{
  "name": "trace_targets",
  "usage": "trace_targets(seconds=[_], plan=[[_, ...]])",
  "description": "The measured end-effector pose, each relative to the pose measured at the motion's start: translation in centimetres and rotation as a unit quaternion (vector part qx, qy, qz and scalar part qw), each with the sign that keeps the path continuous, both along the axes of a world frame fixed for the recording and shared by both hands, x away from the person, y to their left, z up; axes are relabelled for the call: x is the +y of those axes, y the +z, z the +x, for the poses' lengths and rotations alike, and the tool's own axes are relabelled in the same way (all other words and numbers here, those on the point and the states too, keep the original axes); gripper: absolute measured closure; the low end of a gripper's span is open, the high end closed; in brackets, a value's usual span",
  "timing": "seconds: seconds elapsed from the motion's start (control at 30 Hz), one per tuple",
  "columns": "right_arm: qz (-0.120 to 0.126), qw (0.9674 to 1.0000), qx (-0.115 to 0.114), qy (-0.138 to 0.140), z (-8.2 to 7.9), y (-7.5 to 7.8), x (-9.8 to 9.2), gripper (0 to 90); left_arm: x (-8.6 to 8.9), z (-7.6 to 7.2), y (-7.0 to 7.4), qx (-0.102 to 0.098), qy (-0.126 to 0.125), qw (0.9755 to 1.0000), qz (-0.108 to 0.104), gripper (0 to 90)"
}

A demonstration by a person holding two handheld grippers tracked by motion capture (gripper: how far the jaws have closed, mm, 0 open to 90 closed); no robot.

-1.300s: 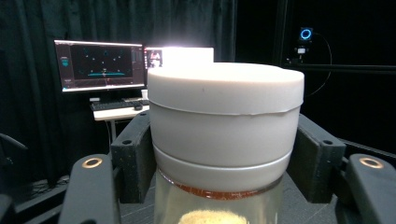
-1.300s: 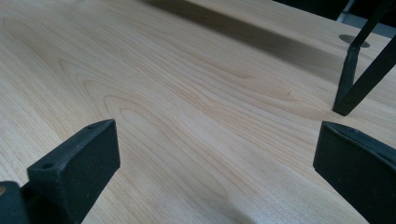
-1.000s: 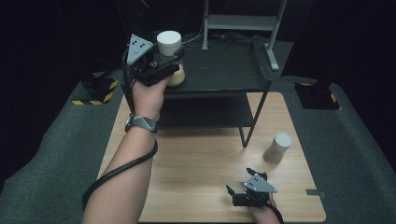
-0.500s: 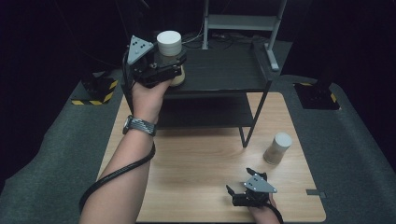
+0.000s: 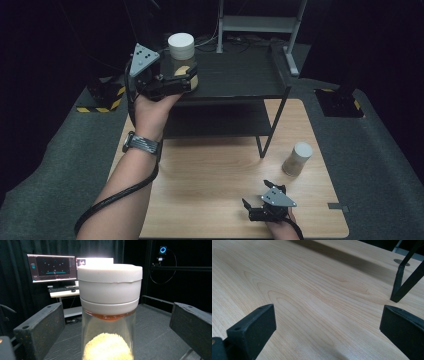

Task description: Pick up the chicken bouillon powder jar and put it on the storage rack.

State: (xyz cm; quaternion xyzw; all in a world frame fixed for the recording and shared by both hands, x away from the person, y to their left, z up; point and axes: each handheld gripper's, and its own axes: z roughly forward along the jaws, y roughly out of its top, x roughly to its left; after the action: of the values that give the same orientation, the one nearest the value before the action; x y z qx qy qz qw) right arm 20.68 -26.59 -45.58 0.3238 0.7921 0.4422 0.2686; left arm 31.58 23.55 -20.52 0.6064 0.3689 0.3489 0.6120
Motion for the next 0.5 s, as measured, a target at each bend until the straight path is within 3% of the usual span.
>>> trace_targets(seconds=[0.5], plan=[[0.000,1.0000,-0.001,0.000,0.0,0.0,0.0,0.0,1.1,-2.4,-0.9,-0.006,-0.002,1.0000,-0.005,0.4]])
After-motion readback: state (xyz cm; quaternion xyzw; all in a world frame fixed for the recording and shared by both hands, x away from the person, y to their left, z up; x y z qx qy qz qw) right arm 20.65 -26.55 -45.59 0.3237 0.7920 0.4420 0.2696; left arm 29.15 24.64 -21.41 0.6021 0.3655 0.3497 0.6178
